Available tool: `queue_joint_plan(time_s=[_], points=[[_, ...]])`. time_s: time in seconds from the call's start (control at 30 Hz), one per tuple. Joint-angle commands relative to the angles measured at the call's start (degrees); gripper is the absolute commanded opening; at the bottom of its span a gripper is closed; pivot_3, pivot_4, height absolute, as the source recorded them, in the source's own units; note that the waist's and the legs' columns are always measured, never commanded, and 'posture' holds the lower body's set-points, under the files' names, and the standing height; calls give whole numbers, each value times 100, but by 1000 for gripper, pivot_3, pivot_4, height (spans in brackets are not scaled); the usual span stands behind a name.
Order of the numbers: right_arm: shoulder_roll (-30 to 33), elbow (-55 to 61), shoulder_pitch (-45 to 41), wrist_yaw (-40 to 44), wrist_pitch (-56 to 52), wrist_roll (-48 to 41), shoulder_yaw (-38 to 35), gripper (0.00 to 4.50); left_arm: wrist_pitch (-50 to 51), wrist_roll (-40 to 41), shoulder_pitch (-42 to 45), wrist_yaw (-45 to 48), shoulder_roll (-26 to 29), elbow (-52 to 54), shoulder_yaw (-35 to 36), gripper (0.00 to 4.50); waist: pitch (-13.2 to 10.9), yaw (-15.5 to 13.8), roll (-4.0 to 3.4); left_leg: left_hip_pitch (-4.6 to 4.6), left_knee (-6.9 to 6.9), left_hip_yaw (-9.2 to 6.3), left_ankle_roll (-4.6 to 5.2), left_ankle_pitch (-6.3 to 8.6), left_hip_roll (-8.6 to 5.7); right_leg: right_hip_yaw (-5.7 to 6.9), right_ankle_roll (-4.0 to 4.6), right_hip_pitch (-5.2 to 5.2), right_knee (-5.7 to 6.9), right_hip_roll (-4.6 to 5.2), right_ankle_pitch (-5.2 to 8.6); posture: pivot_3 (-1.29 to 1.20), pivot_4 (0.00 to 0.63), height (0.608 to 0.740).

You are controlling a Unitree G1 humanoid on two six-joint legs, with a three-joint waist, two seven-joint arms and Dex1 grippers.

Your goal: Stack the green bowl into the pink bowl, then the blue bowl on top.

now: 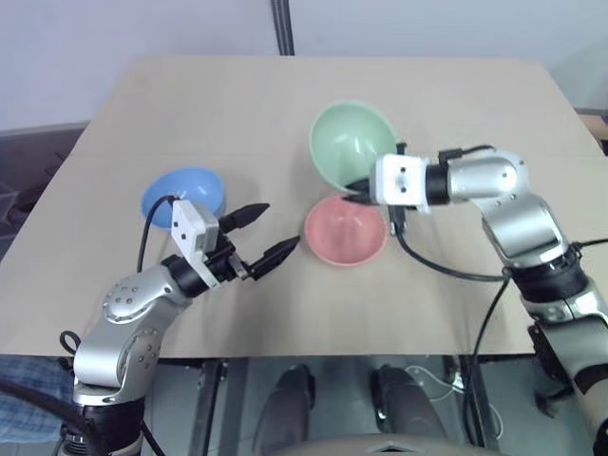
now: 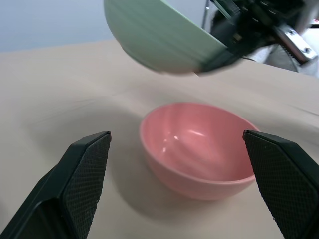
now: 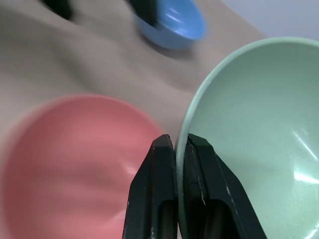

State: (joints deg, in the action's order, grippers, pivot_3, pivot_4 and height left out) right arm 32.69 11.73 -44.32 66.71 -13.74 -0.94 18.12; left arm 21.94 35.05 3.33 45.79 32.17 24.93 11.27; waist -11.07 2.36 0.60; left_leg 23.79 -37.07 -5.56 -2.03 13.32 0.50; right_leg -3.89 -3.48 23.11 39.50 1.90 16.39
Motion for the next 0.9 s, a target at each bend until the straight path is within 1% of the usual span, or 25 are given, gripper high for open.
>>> queue_joint_plan(time_s=[0.03,0.2,0.23,0.3,0.33,0.37,0.4,0.43,0.53,0.6,0.7,0.8,0.9], points=[[168,1001,313,265,-362,-430,55,53,-143,34,76,179,71,-92,5,4500,0,17,0,-4,-3,-2,0,0,1,2,0,-3,1,-1,0,0,150,740],[219,1301,384,217,-752,-540,131,53,-86,71,201,290,83,-168,-49,4500,0,5,1,-8,-21,-3,0,0,0,1,0,-3,28,-3,0,0,150,740],[242,1320,383,228,-793,-544,149,756,-83,66,209,314,93,-174,-56,4500,0,2,1,-9,-24,-5,0,0,0,2,0,-5,29,-4,0,0,150,740],[253,1347,384,196,-845,-540,163,1410,-78,58,209,347,101,-180,-54,4500,0,2,1,-9,-27,-5,0,0,0,3,0,-7,29,-4,0,0,150,740],[202,1338,375,106,-878,-531,148,1991,-80,48,209,360,104,-187,-53,4500,0,2,1,-9,-27,-5,0,0,-1,3,0,-6,29,-4,0,0,150,740],[153,1320,353,23,-919,-518,135,2381,-81,42,212,371,106,-195,-52,4500,0,2,1,-9,-27,-5,0,0,-1,3,0,-6,29,-4,0,0,150,740],[128,1309,331,-28,-960,-518,127,2676,-80,40,212,375,107,-195,-52,4500,1,6,1,-9,-27,-5,0,0,-1,2,0,-6,29,-4,0,0,150,740],[130,1300,308,-47,-995,-534,113,3160,-80,37,207,377,106,-186,-55,4500,0,7,1,-9,-26,-5,0,0,0,3,0,-6,28,-4,1,0,150,740],[158,1259,271,-109,-1163,-681,-62,3160,-84,40,174,380,110,-137,-58,4500,0,2,1,-7,-25,-6,-1,0,0,3,0,-5,27,-3,1,0,150,740],[155,1207,298,-233,-1391,-899,-335,3160,-98,35,145,380,123,-105,-50,4500,1,0,2,-6,-25,-6,-1,0,-2,3,0,-5,27,-1,1,0,150,740],[313,1022,533,-384,-1818,-1306,-928,3160,-102,38,91,329,128,-52,-5,4500,1,-18,2,-6,-25,-7,0,0,-3,3,0,-6,26,-1,1,0,150,740],[278,820,799,-584,-2226,-1938,-1714,3160,-83,-49,27,157,129,-57,48,4500,1,-27,3,-4,-25,-9,0,0,-4,5,0,-7,24,0,1,0,150,740],[413,749,1134,-548,-2335,-2392,-2241,3160,-55,-193,57,-98,128,-210,98,4500,1,-22,3,-5,-24,-8,0,0,-4,4,0,-7,25,0,1,0,150,740]])
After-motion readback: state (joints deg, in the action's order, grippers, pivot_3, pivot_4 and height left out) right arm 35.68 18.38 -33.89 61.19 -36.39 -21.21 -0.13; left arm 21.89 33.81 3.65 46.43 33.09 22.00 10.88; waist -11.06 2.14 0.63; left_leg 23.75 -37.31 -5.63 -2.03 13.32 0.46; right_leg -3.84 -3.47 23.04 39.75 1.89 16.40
